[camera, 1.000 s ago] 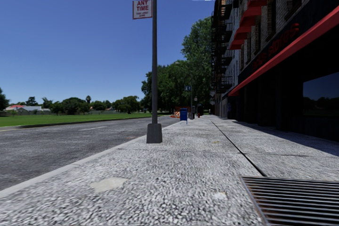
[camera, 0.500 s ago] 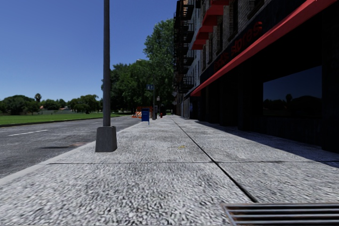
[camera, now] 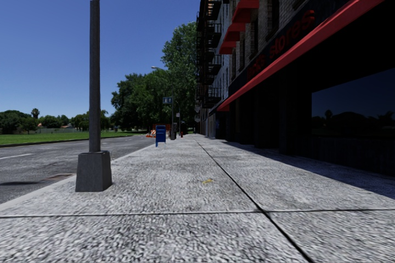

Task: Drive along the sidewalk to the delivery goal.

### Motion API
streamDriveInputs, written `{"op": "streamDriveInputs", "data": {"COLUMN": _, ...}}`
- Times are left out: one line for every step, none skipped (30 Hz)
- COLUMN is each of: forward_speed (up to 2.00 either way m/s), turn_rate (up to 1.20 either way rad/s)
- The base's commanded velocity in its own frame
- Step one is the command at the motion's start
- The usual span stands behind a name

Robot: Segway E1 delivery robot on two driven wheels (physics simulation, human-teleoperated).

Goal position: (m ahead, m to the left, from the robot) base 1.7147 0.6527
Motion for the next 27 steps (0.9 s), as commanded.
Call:
{"op": "streamDriveInputs", "data": {"forward_speed": 1.69, "turn_rate": 0.00}}
{"op": "streamDriveInputs", "data": {"forward_speed": 1.69, "turn_rate": 0.00}}
{"op": "streamDriveInputs", "data": {"forward_speed": 1.70, "turn_rate": 0.00}}
{"op": "streamDriveInputs", "data": {"forward_speed": 1.70, "turn_rate": 0.00}}
{"op": "streamDriveInputs", "data": {"forward_speed": 1.70, "turn_rate": 0.00}}
{"op": "streamDriveInputs", "data": {"forward_speed": 2.00, "turn_rate": 0.00}}
{"op": "streamDriveInputs", "data": {"forward_speed": 2.00, "turn_rate": 0.00}}
{"op": "streamDriveInputs", "data": {"forward_speed": 2.00, "turn_rate": 0.00}}
{"op": "streamDriveInputs", "data": {"forward_speed": 2.00, "turn_rate": 0.05}}
{"op": "streamDriveInputs", "data": {"forward_speed": 2.00, "turn_rate": 0.14}}
{"op": "streamDriveInputs", "data": {"forward_speed": 2.00, "turn_rate": 0.22}}
{"op": "streamDriveInputs", "data": {"forward_speed": 2.00, "turn_rate": 0.22}}
{"op": "streamDriveInputs", "data": {"forward_speed": 2.00, "turn_rate": 0.25}}
{"op": "streamDriveInputs", "data": {"forward_speed": 2.00, "turn_rate": 0.27}}
{"op": "streamDriveInputs", "data": {"forward_speed": 2.00, "turn_rate": 0.28}}
{"op": "streamDriveInputs", "data": {"forward_speed": 2.00, "turn_rate": 0.29}}
{"op": "streamDriveInputs", "data": {"forward_speed": 2.00, "turn_rate": 0.29}}
{"op": "streamDriveInputs", "data": {"forward_speed": 2.00, "turn_rate": 0.29}}
{"op": "streamDriveInputs", "data": {"forward_speed": 1.90, "turn_rate": 0.25}}
{"op": "streamDriveInputs", "data": {"forward_speed": 1.52, "turn_rate": 0.12}}
{"op": "streamDriveInputs", "data": {"forward_speed": 1.52, "turn_rate": 0.12}}
{"op": "streamDriveInputs", "data": {"forward_speed": 1.05, "turn_rate": 0.00}}
{"op": "streamDriveInputs", "data": {"forward_speed": 0.63, "turn_rate": 0.00}}
{"op": "streamDriveInputs", "data": {"forward_speed": 0.29, "turn_rate": 0.00}}
{"op": "streamDriveInputs", "data": {"forward_speed": 0.00, "turn_rate": 0.00}}
{"op": "streamDriveInputs", "data": {"forward_speed": 0.00, "turn_rate": 0.00}}
{"op": "streamDriveInputs", "data": {"forward_speed": 0.00, "turn_rate": 0.00}}
